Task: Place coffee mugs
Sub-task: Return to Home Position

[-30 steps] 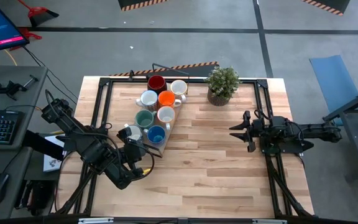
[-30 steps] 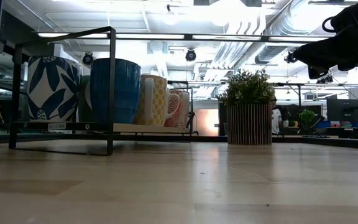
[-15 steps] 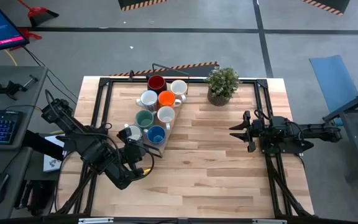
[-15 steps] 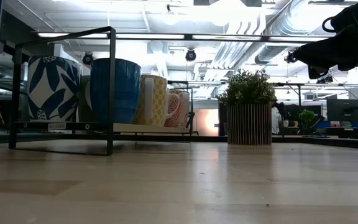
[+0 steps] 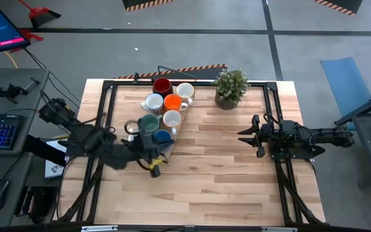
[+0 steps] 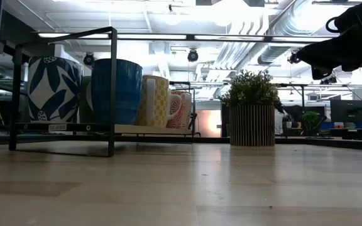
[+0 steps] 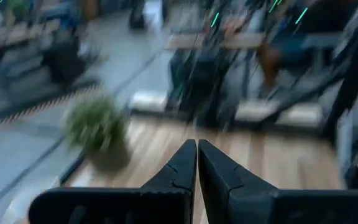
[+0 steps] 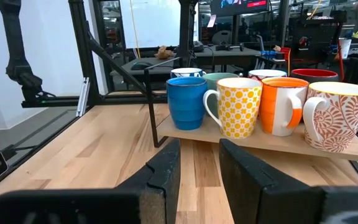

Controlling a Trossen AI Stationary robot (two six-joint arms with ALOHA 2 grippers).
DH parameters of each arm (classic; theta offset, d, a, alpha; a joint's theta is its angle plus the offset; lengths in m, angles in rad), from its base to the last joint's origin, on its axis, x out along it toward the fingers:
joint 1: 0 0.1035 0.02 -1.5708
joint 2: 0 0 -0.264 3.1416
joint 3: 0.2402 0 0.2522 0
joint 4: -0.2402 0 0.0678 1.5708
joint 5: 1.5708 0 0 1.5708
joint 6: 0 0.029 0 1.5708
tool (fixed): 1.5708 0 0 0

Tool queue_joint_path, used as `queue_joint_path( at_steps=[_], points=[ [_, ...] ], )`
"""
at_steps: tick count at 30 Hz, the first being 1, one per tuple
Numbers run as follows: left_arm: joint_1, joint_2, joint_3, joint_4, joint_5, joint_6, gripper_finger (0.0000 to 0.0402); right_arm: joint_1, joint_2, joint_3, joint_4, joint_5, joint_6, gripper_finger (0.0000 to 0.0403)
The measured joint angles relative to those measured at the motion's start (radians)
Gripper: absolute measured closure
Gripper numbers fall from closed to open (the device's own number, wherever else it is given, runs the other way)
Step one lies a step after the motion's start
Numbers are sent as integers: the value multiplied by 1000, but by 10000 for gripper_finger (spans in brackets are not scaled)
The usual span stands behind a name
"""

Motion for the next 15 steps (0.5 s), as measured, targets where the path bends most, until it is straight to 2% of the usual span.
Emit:
queue_joint_path(
  at_steps=[2,4,8,11,15],
  points=[
    [27,-13,-28,200,80,133,394,0,0,0,0,0,0,308],
    [55,-27,-75,395,202,247,394,0,0,0,0,0,0,308],
    [114,-45,-190,727,415,325,394,0,0,0,0,0,0,308],
    [153,-76,-268,851,474,267,394,0,0,0,0,0,0,308],
    [183,-147,-369,916,524,235,394,0,0,0,0,0,0,308]
  ],
)
